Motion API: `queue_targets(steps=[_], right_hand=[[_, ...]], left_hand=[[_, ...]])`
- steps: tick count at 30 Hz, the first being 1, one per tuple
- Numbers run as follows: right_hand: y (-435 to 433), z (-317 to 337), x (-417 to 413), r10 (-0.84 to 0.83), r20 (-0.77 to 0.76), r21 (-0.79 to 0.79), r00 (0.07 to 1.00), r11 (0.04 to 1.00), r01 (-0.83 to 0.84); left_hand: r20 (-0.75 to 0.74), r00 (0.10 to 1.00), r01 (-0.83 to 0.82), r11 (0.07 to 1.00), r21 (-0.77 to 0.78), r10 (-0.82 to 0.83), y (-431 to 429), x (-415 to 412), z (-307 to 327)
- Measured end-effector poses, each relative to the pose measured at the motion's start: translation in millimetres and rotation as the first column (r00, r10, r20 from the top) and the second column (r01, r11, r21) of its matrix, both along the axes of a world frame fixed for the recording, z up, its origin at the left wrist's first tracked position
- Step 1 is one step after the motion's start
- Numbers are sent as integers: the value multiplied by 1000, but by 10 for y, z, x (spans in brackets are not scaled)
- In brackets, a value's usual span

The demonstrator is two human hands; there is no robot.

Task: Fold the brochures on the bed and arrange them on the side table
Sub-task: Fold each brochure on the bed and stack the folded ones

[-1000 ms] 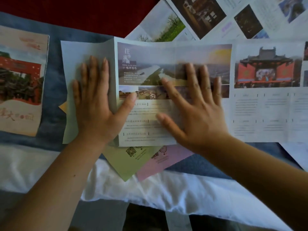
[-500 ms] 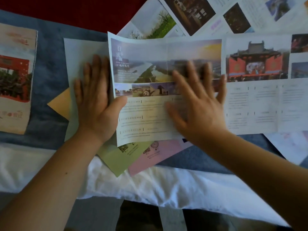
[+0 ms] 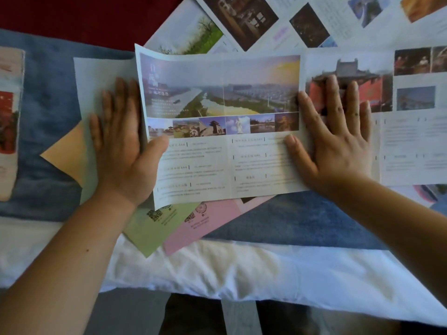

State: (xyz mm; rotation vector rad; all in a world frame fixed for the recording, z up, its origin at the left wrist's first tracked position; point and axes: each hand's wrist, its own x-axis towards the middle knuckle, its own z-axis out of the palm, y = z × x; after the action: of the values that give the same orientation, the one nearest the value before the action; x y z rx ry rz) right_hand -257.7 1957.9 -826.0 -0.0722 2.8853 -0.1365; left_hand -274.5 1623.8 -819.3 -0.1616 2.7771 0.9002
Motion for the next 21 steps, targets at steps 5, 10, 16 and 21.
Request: queue_targets(steps=[5,10,16,21], right_hand=[[38,-33,-1,13,-1,18,1000,1000,-13],[47,-31,-9,15,-11,0,1000,1000,-15],[245,103,-51,-9,-19,-176,1000,984,5],[828,177,-102,-48,-64,-33,997,998,46]], left_hand=[[1,1000,3,994,112,-4,236,12,92],[5,1000,3,992,127,-4,495,0,117],[35,999,-3,991,131,-2,819,-4,168],[20,998,56,994,90,-58,1026,-61,172]])
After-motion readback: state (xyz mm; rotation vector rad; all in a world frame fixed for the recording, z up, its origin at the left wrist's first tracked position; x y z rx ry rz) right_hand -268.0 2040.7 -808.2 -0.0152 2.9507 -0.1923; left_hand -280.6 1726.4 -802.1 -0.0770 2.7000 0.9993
